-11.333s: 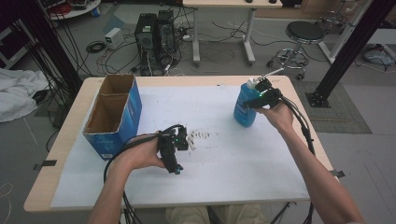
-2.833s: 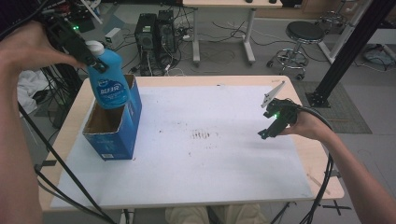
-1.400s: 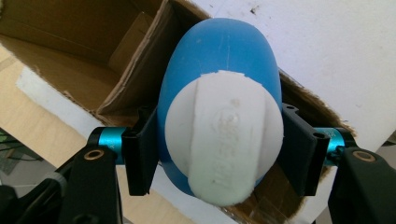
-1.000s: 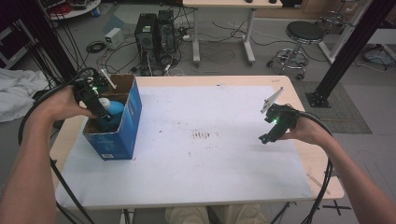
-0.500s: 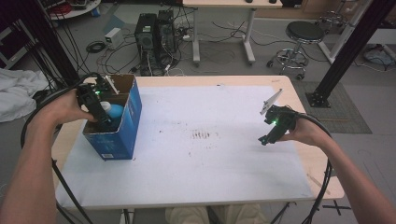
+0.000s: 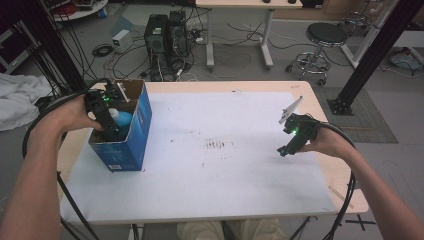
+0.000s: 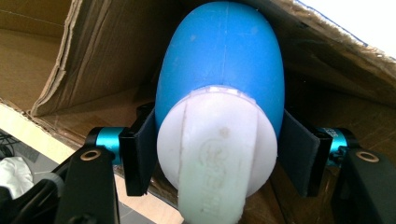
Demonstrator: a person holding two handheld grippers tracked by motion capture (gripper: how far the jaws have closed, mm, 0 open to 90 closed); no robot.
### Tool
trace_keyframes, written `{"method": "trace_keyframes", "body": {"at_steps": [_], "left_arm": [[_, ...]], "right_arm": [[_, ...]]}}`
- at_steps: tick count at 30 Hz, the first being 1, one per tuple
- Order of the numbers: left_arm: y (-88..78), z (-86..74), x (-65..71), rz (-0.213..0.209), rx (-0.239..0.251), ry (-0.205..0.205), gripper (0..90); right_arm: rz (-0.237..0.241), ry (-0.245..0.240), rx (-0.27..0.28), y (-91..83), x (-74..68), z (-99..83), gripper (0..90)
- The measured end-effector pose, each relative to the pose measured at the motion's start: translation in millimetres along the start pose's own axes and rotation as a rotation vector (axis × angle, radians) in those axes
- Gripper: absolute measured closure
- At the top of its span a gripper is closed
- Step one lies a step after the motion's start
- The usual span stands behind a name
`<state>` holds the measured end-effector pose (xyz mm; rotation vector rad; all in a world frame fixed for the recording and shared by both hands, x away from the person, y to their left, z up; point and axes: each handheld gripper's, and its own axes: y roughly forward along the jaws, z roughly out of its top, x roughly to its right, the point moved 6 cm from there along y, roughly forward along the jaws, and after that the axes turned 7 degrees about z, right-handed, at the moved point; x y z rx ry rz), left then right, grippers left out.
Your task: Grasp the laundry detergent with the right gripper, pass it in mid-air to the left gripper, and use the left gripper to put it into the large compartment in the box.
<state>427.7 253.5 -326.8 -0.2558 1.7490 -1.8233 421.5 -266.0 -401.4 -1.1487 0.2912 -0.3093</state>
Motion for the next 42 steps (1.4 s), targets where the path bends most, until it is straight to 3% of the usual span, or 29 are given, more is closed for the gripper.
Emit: {"method": "trace_keyframes", "body": {"at_steps": [13, 31, 42], "left_arm": [[-1.3, 2.0, -0.7, 0.005, -0.009, -0.005, 31.0], [-17.6, 2.4, -7.1, 0.062, -0.025, -0.004, 25.8], [-42.7, 10.5, -11.6, 0.109, 0.002, 0.003, 23.8]], "right_arm": [[0.003, -0.001, 0.0, 0.9, -0.1, 0.1, 13.4], [0.001, -0.009, -0.008, 0.3, -1.0, -0.6, 13.4], [-0.006, -0.006, -0.014, -1.4, -1.3, -0.3, 13.4]]}}
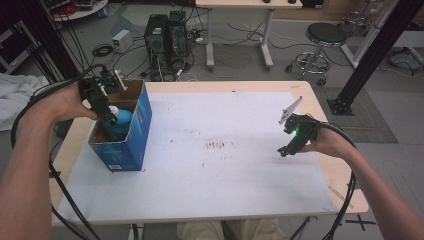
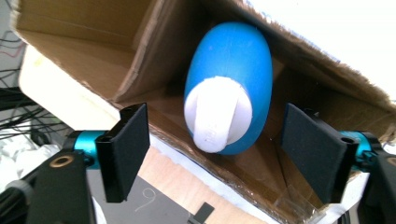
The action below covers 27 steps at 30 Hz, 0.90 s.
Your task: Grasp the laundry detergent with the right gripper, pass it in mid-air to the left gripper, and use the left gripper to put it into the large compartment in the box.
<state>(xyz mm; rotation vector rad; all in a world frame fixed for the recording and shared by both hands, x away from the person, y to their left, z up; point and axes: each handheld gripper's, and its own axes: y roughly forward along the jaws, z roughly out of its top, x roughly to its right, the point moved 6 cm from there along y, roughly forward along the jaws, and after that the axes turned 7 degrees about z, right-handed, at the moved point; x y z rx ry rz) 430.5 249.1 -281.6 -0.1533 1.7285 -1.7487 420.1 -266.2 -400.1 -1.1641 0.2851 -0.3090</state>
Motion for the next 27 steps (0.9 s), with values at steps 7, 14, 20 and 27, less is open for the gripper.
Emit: {"method": "trace_keyframes", "body": {"at_steps": [7, 14, 20, 27], "left_arm": [[-16.6, 10.0, -0.1, 0.016, 0.024, 0.016, 23.7], [-28.3, 25.4, 3.6, 0.024, 0.049, 0.041, 22.5], [-35.1, 45.8, 11.6, 0.031, 0.071, 0.075, 22.4], [-43.3, 76.9, 24.3, 0.03, 0.124, 0.121, 21.0]], "right_arm": [[-0.002, -0.006, 0.003, -0.6, -0.5, 0.0, 13.4], [-0.005, -0.003, 0.001, -0.9, -1.0, -1.3, 13.4], [-0.007, -0.003, 0.001, -1.4, -1.2, -1.4, 13.4], [-0.011, -0.005, 0.006, -2.3, -1.7, 1.2, 13.4]]}}
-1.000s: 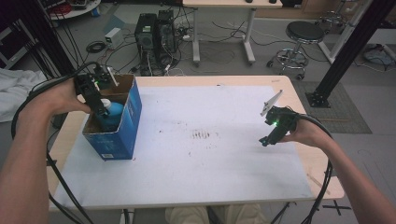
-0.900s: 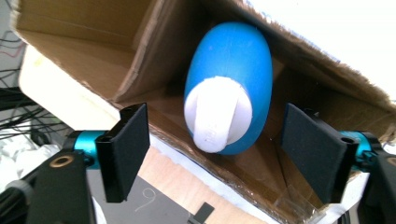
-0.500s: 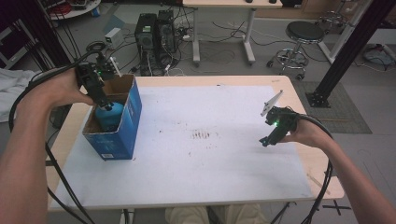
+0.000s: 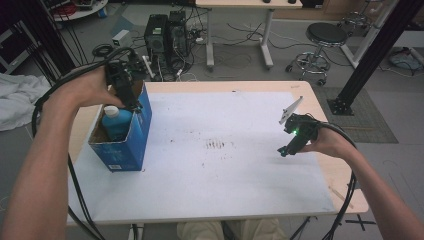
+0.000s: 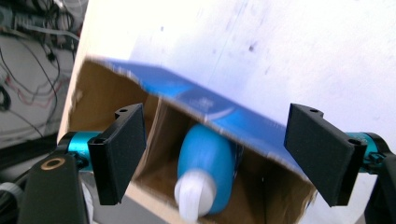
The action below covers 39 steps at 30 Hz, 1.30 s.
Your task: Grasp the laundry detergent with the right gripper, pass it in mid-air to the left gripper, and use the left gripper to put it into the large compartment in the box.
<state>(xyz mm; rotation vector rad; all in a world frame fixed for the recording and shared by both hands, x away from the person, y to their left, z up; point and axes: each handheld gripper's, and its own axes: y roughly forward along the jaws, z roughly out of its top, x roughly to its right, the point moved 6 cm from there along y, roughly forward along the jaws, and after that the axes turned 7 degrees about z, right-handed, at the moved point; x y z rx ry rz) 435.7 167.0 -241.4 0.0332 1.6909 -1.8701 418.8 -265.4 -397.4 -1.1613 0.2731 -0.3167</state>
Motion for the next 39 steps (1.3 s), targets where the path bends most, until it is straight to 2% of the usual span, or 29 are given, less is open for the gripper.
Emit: {"method": "trace_keyframes", "body": {"at_steps": [5, 9, 10, 12, 15, 17, 18, 19, 21, 27, 32, 39], "left_arm": [[1.6, 20.9, 7.5, -0.009, 0.013, 0.038, 21.0], [8.4, 37.5, 16.4, -0.021, 0.029, 0.056, 20.1], [12.6, 46.0, 21.0, -0.028, 0.036, 0.07, 20.1], [14.9, 50.5, 23.6, -0.029, 0.041, 0.074, 18.1], [23.7, 63.7, 32.8, -0.031, 0.054, 0.076, 16.6], [31.6, 72.1, 41.0, -0.04, 0.056, 0.093, 16.5], [31.6, 72.1, 41.0, -0.04, 0.056, 0.093, 14.6], [40.9, 79.1, 49.8, -0.058, 0.053, 0.103, 14.6], [50.9, 84.8, 57.7, -0.073, 0.048, 0.114, 14.3], [78.7, 95.1, 79.8, -0.125, 0.037, 0.122, 14.2], [100.1, 97.6, 93.7, -0.148, 0.028, 0.129, 14.2], [115.2, 97.6, 104.1, -0.164, 0.029, 0.128, 14.2]], "right_arm": [[0.0, 0.0, -0.003, -0.1, -0.3, 1.9, 13.4], [0.0, -0.005, -0.003, 0.4, -0.3, 2.9, 13.4], [-0.001, -0.004, -0.004, 0.8, -0.5, 3.7, 13.4], [-0.005, 0.001, -0.005, 0.8, -0.9, 4.4, 13.4], [-0.004, -0.005, -0.005, 0.3, -0.4, 5.2, 13.4], [-0.003, -0.006, -0.002, 0.2, -0.1, 6.0, 13.4], [-0.003, -0.006, -0.002, 0.2, -0.1, 6.0, 13.4], [-0.004, -0.005, -0.004, -0.2, 0.1, 6.2, 13.4], [-0.009, -0.007, -0.005, -0.9, 1.3, 7.3, 13.4], [-0.026, -0.012, -0.01, -5.7, 1.8, 9.2, 13.4], [-0.039, -0.007, -0.018, -8.6, 3.3, 11.6, 13.4], [-0.049, -0.012, -0.027, -9.8, 4.7, 16.4, 13.4]]}}
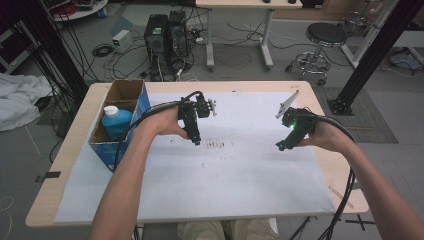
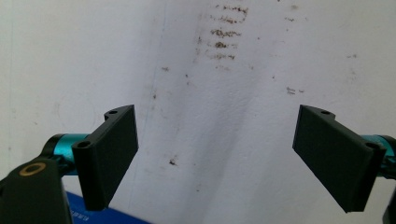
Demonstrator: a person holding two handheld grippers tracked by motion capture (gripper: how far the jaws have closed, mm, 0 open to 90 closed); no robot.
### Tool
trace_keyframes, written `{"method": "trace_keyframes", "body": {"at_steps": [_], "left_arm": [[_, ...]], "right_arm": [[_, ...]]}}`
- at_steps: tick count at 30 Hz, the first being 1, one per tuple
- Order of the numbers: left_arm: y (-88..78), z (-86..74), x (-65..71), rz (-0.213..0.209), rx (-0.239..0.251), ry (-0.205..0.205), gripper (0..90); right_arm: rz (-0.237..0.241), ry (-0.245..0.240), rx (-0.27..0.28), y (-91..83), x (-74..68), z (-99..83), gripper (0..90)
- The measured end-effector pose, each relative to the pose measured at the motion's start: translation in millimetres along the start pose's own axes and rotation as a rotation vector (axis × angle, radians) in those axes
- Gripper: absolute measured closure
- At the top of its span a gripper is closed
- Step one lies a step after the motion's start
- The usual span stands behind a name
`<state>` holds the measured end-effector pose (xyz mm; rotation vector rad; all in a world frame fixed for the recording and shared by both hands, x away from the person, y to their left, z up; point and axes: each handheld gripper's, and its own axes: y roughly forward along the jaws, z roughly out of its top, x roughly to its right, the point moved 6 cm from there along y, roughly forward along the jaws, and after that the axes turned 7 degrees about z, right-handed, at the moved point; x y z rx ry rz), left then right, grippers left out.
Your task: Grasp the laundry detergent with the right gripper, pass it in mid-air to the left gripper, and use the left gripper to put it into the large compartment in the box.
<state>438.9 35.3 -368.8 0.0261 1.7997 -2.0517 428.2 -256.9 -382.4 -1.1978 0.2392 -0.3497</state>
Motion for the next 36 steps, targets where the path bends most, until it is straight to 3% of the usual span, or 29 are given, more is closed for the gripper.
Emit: {"method": "trace_keyframes", "body": {"at_steps": [21, 36], "left_arm": [[2.6, 3.4, 4.6, 0.003, -0.001, 0.015, 14.3], [-1.3, 0.8, 6.4, 0.024, 0.02, -0.007, 14.3]], "right_arm": [[-0.01, -0.006, -0.01, 0.5, -0.2, -0.6, 13.4], [-0.016, -0.001, -0.015, 2.2, -2.0, 4.0, 13.4]]}}
